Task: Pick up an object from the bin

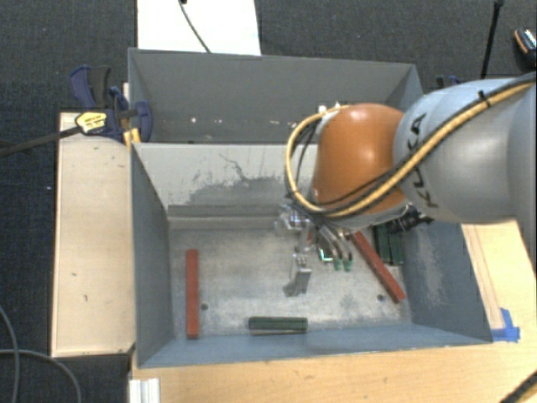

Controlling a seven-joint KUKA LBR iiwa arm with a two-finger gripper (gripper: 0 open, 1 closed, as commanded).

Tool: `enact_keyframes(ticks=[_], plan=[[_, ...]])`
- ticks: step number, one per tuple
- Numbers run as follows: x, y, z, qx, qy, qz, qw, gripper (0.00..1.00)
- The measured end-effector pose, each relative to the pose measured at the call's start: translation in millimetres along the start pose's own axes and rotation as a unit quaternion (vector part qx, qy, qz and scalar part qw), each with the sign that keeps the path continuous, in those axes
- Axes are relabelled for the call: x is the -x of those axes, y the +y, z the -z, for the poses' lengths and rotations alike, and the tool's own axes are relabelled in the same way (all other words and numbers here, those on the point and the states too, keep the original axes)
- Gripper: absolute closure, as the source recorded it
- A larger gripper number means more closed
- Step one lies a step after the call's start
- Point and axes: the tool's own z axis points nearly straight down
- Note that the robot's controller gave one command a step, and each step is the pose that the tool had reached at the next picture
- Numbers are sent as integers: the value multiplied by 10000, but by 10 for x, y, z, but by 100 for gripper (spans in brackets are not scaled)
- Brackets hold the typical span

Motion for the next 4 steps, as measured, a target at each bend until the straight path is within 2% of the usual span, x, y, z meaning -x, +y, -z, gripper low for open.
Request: enact_keyframes(ticks=[1, 2, 3, 4], plan=[[-465, 148, -848, -5, -109, 2534, 9673, 0], [-441, 1646, -552, 18, -64, 2809, 9597, 0], [-210, 1518, -525, -8, -56, 3955, 9185, 0], [-158, 1498, -870, -22, -18, 5619, 8272, 0]])
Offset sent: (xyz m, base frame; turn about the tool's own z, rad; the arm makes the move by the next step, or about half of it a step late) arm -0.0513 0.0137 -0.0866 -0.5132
